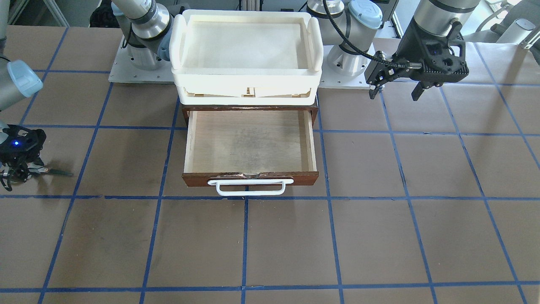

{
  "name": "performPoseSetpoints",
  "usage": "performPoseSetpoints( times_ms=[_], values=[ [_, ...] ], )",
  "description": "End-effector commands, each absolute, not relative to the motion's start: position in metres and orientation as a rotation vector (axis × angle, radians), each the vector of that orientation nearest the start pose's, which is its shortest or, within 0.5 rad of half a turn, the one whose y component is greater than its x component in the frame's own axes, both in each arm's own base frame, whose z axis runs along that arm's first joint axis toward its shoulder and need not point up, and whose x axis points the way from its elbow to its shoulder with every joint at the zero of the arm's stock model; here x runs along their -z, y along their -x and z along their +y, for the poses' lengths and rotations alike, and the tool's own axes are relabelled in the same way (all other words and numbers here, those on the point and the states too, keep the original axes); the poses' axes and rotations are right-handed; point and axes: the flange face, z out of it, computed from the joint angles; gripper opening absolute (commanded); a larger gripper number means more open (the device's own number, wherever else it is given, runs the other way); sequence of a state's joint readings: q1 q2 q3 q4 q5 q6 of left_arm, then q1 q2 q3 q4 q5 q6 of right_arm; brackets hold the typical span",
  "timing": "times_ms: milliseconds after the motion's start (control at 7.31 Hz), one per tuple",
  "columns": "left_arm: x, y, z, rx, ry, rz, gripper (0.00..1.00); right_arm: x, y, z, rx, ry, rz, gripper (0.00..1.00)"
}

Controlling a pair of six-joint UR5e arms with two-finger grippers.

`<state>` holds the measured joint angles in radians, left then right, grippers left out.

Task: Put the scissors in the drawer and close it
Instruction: 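Lift the scissors with the right gripper and carry them over the drawer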

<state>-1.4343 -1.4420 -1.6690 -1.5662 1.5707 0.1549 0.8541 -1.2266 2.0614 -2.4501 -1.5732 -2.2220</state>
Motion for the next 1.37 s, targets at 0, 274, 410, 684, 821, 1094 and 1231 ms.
performPoseSetpoints(
  times_ms=[0, 274, 410, 684, 821, 1094, 1231],
  values=[
    [-0.5, 0.072, -0.455, 0.055, -0.029, 3.136, 1.0, -0.204, 0.239, -0.472, 0.0, 2.201, 2.367, 0.0],
    [-0.5, 0.072, -0.455, 0.055, -0.029, 3.136, 1.0, -0.257, 0.26, -0.497, -0.004, 2.198, 2.36, 0.0],
    [-0.5, 0.072, -0.455, 0.055, -0.029, 3.136, 1.0, -0.293, 0.266, -0.517, 0.009, 2.179, 2.349, 0.0],
    [-0.5, 0.072, -0.455, 0.055, -0.029, 3.137, 1.0, -0.351, 0.221, -0.544, 0.015, 2.271, 2.275, 0.0],
    [-0.5, 0.072, -0.454, 0.055, -0.029, 3.136, 1.0, -0.39, 0.166, -0.543, 0.021, 2.24, 2.332, 0.0],
    [-0.5, 0.072, -0.454, 0.055, -0.029, 3.136, 1.0, -0.416, 0.057, -0.546, 0.017, 2.219, 2.363, 0.0],
    [-0.501, 0.072, -0.454, 0.055, -0.029, 3.136, 1.0, -0.427, 0.001, -0.539, 0.016, 2.182, 2.401, 0.0]
  ],
)
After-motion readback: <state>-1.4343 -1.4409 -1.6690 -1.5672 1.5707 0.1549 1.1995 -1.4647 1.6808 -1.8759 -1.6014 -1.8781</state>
